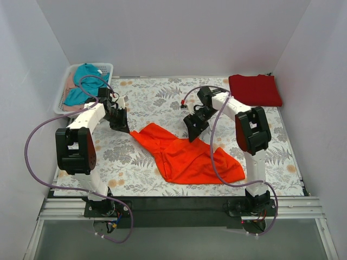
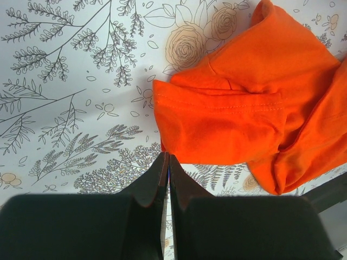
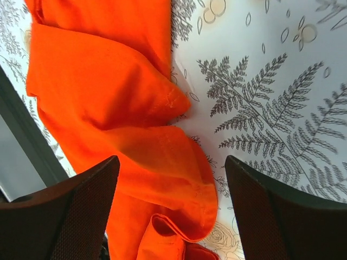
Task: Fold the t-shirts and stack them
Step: Flatten the tshirt out
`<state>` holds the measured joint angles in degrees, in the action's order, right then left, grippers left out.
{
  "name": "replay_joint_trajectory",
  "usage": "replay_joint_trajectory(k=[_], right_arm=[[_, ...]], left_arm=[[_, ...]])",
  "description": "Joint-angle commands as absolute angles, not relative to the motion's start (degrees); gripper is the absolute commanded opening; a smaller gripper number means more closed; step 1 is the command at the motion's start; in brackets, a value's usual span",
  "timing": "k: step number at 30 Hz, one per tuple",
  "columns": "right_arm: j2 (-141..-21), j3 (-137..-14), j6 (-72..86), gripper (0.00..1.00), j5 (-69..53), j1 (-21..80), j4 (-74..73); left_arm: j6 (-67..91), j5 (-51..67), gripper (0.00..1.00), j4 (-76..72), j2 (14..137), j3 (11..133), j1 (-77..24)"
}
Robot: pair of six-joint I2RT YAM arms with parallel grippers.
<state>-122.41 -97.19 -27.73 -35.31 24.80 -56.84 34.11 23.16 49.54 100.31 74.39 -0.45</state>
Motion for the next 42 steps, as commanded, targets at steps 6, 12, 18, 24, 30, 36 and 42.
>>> replay_joint_trajectory(k=[6, 12, 18, 24, 30, 36, 42], right_arm=[[-123.23, -94.39, -27.69, 0.56, -38.93, 25.49, -56.87], [-118.40, -100.80, -27.86, 0.01, -37.36, 22.68, -58.53], [-115.49, -111.77, -31.72, 0.01, -32.08, 15.39, -62.22], [-112.77, -121.99, -34.71, 0.01, -28.39, 11.43, -64.78], [-99.71, -108.58, -39.54, 0.01, -26.11, 10.46, -64.43], [-83.36, -76.50, -47.19, 0.01, -21.20, 10.55, -63.55], [-74.97, -58.12, -49.31, 0.01, -18.28, 10.63, -60.39]], left_arm=[[33.84, 23.47, 0.00, 49.22, 99.49, 73.74, -0.26], [34.63, 23.47, 0.00, 48.69, 100.19, 75.49, 2.17], [35.51, 26.88, 0.00, 51.41, 103.71, 85.77, 7.55], [34.63, 30.58, 0.00, 53.88, 103.89, 95.53, 9.40], [30.33, 29.01, 0.00, 53.79, 96.95, 89.24, 9.75], [20.76, 24.44, 0.00, 54.31, 86.50, 69.57, 10.19], [10.48, 22.24, 0.00, 55.37, 78.84, 57.41, 10.11]])
